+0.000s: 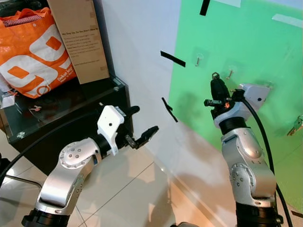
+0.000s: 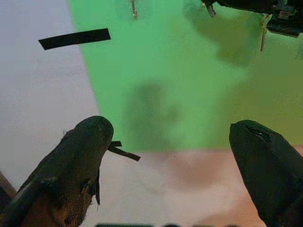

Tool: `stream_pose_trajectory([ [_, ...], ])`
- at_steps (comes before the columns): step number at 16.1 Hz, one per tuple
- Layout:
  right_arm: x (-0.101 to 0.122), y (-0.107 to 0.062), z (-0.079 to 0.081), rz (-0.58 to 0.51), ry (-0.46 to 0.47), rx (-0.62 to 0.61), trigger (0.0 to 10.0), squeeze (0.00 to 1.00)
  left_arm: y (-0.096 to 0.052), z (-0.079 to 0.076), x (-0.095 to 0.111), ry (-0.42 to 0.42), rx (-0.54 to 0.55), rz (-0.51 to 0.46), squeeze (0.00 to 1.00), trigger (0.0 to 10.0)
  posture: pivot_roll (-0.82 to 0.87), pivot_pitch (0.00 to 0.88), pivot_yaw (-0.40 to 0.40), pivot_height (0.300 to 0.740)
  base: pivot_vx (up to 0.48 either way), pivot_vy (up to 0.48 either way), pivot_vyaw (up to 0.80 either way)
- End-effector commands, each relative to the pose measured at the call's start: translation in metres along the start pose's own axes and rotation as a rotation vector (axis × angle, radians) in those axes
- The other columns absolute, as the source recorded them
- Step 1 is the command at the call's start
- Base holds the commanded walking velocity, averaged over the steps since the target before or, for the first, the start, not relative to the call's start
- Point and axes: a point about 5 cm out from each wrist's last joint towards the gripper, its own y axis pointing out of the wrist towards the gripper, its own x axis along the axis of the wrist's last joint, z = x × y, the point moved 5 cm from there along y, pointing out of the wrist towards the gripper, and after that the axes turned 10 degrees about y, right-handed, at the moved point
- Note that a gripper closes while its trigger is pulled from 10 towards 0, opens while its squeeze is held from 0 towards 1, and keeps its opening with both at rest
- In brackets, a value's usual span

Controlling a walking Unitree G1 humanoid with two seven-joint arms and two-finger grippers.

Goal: Hang keys on a hook

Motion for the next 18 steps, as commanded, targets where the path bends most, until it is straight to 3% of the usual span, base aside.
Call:
stream_pose_trajectory([
  [1,-0.001,0.003,0.000,0.012,0.003,-0.009,10.0,0.00,-0.001,-0.001,0.006,0.023,-0.009,-0.009,0.00,10.0,-0.04,0.000,0.022,0.740,0.000,0.000,0.00],
  [14,0.011,0.002,-0.018,-0.052,0.062,-0.113,10.0,0.00,-0.001,-0.003,0.007,0.026,-0.027,-0.013,0.00,10.0,-0.04,0.000,0.024,0.740,0.000,0.000,0.00],
  [18,0.003,0.004,-0.014,-0.007,0.081,-0.091,10.0,0.00,-0.001,-0.004,0.007,0.022,-0.030,-0.014,0.00,10.0,-0.04,0.000,0.020,0.740,0.000,0.000,0.00],
])
